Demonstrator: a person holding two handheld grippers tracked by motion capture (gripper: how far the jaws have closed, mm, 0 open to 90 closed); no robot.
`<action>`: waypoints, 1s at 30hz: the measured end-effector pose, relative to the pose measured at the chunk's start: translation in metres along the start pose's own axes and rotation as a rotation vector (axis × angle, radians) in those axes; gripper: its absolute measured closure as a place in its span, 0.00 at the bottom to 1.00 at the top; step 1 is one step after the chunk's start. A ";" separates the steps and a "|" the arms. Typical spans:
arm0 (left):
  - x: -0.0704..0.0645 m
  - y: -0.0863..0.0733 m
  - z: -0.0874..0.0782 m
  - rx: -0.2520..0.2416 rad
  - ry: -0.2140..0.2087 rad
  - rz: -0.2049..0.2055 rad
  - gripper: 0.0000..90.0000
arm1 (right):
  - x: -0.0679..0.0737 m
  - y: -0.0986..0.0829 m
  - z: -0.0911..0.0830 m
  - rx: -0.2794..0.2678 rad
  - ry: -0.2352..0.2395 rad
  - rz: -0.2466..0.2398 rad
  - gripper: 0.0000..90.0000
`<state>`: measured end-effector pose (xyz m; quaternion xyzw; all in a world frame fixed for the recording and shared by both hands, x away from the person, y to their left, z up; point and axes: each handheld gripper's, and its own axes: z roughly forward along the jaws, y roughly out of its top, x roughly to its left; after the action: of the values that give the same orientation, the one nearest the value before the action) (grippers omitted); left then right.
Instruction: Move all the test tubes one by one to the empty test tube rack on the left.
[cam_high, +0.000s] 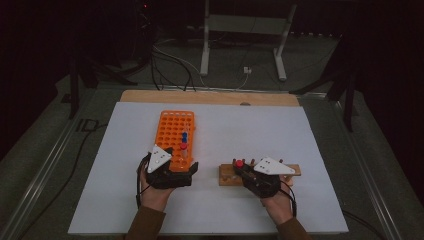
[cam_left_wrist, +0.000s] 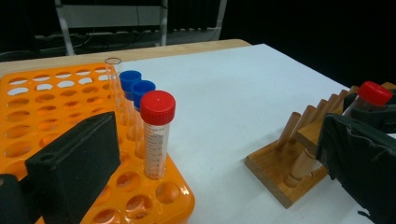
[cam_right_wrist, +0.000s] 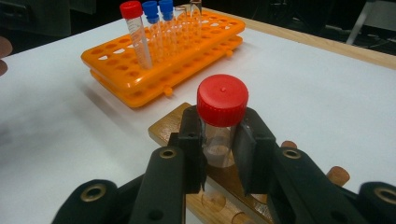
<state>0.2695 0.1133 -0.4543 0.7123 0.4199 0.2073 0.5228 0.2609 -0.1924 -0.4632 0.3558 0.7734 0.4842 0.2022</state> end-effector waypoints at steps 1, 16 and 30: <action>0.000 0.000 0.000 0.003 -0.002 0.000 0.01 | 0.000 0.000 0.000 -0.001 0.000 -0.001 0.82; -0.003 -0.001 0.001 0.002 0.010 0.019 0.01 | -0.001 0.006 -0.009 -0.036 -0.002 0.005 0.83; -0.006 -0.002 0.003 0.009 0.010 0.031 0.01 | 0.000 0.016 -0.023 -0.096 -0.009 0.006 0.83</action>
<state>0.2678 0.1072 -0.4566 0.7201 0.4124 0.2169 0.5141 0.2514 -0.2017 -0.4385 0.3502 0.7474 0.5195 0.2211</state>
